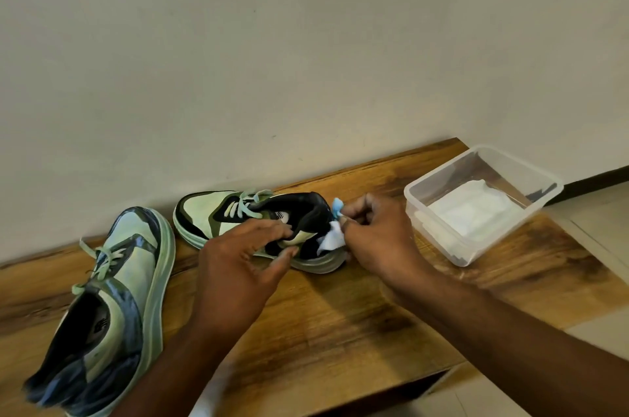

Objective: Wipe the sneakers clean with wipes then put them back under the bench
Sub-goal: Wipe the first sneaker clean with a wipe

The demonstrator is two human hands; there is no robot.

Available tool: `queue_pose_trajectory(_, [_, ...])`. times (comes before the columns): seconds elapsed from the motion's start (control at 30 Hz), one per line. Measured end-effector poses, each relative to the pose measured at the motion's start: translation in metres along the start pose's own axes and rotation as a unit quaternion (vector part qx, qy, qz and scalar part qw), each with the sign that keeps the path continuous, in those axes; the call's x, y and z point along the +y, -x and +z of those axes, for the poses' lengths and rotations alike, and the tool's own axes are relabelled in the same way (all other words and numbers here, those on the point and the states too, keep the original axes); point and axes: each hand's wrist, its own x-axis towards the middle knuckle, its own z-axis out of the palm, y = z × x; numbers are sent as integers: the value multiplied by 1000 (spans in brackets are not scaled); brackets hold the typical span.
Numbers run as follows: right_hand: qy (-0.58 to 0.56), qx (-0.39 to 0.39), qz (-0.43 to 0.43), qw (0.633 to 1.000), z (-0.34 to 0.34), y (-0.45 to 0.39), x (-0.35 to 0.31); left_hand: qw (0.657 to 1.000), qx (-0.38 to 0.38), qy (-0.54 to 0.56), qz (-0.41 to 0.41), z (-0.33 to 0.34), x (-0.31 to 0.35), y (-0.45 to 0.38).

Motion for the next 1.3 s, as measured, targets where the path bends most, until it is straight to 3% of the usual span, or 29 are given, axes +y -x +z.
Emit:
queue_pose_trajectory(0.13, [2,-10,-134,991,2,8,-10,1000,-18,20,8,-4,-4,-2])
queue_pose_trajectory(0.27, [102,-18,-32,994,-8,5,-5,999,-35,40,4,-9,-6,-2])
queue_pose_trajectory(0.37, [82,-13,-5,997,-8,5,-5,998,-36,42,7,-9,-7,-2])
queue_pose_trajectory(0.47, [21,-22,-106,994,-1,7,-11,998,-39,42,23,-11,-7,-2])
queue_pose_trajectory(0.57, [32,-25,-164,986,1,5,-11,998,-44,40,35,-12,-8,-2])
queue_pose_trajectory(0.67, [125,-26,-80,989,-4,-4,-4,998,-43,45,26,-14,-10,-1])
queue_pose_trajectory(0.73, [121,-31,-38,991,-5,-6,-4,998,-46,45,29,-16,-11,-1])
queue_pose_trajectory(0.93, [8,-68,-257,964,4,23,-24,994,-72,17,77,-27,-11,-2])
queue_pose_trajectory(1.0, [44,-49,-270,961,4,22,-21,994,-74,14,79,-30,-12,-2])
queue_pose_trajectory(1.1, [119,-22,-188,975,1,8,-8,995,-70,15,73,-30,-10,-1])
queue_pose_trajectory(1.17, [98,-26,-173,980,1,10,-5,995,-66,22,73,-29,-9,-1])
queue_pose_trajectory(1.3, [93,-55,-351,930,4,29,-21,995,-63,18,76,-29,-8,-2])
